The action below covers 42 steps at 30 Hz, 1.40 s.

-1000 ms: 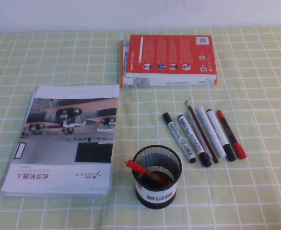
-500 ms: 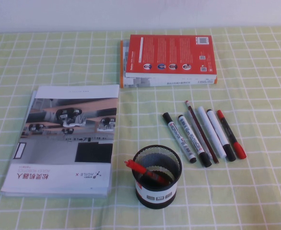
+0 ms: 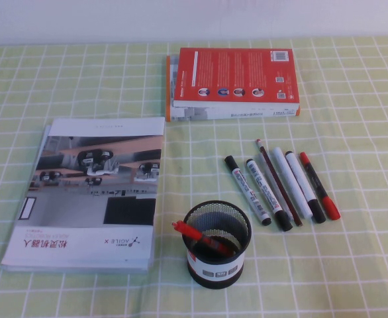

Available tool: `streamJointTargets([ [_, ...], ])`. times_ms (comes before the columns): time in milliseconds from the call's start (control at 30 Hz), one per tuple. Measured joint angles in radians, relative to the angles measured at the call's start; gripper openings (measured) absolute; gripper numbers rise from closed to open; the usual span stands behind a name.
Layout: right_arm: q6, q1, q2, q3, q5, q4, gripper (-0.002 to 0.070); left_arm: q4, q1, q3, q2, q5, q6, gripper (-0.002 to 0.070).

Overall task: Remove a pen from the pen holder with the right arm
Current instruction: 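Take a marker out of the pen holder and lay it on the table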

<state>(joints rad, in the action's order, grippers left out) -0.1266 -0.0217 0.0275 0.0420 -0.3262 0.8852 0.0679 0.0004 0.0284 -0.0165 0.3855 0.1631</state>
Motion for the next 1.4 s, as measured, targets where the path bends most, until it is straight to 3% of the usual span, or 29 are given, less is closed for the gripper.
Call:
streamJointTargets([
  [300, -0.027, 0.0, 0.344, 0.294, -0.269, -0.224, -0.0013, 0.0, 0.0, 0.0, 0.0, 0.0, 0.0, -0.0005],
  [467, -0.13, 0.0, 0.533, 0.429, -0.382, -0.277, -0.0013, 0.0, 0.0, 0.0, 0.0, 0.0, 0.0, -0.0005],
  [733, -0.203, -0.035, 0.725, 0.579, -0.389, -0.279, -0.0013, 0.0, 0.0, 0.0, 0.0, 0.0, 0.0, -0.0005],
  [1067, -0.212, -0.441, 1.027, 0.694, -0.125, -0.276, -0.0012, 0.0, 0.0, 0.0, 0.0, 0.0, 0.0, -0.0005],
  [1400, -0.412, -0.807, 1.266, 0.749, 0.179, -0.268, 0.0013, 0.0, 0.0, 0.0, 0.0, 0.0, 0.0, -0.0005],
])
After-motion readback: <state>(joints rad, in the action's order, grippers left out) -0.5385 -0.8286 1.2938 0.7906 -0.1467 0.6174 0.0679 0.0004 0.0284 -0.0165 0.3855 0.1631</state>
